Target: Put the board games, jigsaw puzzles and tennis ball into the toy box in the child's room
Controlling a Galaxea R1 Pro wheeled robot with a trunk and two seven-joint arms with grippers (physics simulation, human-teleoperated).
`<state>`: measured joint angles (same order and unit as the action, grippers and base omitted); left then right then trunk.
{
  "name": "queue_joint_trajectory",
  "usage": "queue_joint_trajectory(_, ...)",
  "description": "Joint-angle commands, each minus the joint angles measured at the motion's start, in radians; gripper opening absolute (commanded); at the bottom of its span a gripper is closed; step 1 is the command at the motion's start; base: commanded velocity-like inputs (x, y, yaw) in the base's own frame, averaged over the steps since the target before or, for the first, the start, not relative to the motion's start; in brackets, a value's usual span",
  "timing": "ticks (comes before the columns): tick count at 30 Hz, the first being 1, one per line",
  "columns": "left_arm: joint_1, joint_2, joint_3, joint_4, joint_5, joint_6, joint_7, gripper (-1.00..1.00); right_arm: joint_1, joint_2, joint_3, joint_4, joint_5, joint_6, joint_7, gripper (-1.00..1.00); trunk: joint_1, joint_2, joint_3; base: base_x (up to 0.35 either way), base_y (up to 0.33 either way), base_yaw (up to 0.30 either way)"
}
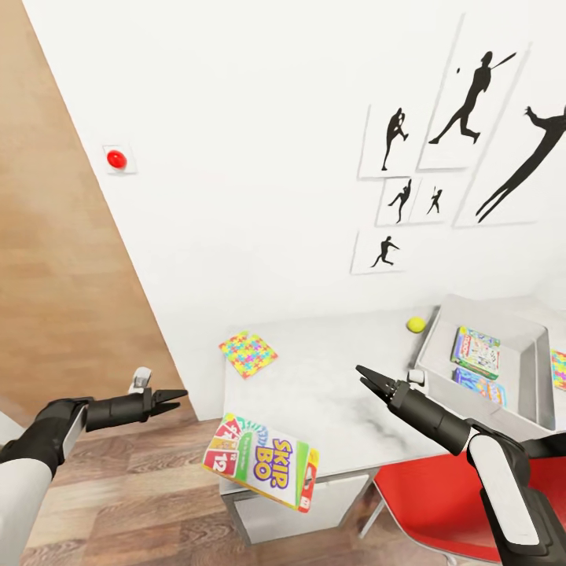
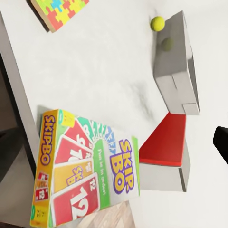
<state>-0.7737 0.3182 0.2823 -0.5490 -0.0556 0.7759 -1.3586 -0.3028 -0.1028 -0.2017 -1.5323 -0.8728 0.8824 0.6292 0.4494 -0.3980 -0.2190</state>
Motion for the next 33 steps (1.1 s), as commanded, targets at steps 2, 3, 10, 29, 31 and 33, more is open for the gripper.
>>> queue_joint_trajectory(2,-0.001,-0.004,0.003,0.0,-0.006,0.014,-0.001,1.0,-0.001,0.0,-0.002,0.0,0.0,0.006,0.003,1.0,0.001,-0.002,-0.002,0.0,-0.019,0.0)
queue_joint_trajectory(3,-0.001,-0.005,0.003,0.0,-0.006,0.016,0.001,1.0,-0.001,0.0,-0.002,0.0,0.0,0.006,0.003,1.0,0.001,-0.002,-0.002,0.0,-0.013,0.0)
queue_joint_trajectory(10,-0.001,-0.022,0.004,0.004,-0.006,0.031,0.015,1.0,-0.001,0.0,-0.002,-0.002,0.0,0.006,0.004,1.0,0.001,-0.002,-0.002,0.0,-0.007,0.0)
queue_joint_trajectory(29,-0.001,-0.031,0.013,0.023,0.001,0.108,0.143,1.0,-0.001,0.0,-0.003,-0.012,0.0,0.008,0.202,1.0,0.039,-0.072,-0.033,0.0,0.0,0.0)
queue_joint_trajectory(31,-0.001,-0.031,0.013,0.03,0.002,0.111,0.146,1.0,-0.001,0.0,-0.005,-0.012,0.0,0.009,0.214,1.0,0.039,-0.072,-0.033,0.0,0.0,0.0)
queue_joint_trajectory(33,-0.001,-0.031,0.014,0.042,0.003,0.113,0.147,1.0,-0.001,0.0,-0.006,-0.012,0.0,0.009,0.222,1.0,0.039,-0.072,-0.033,0.0,0.0,0.0)
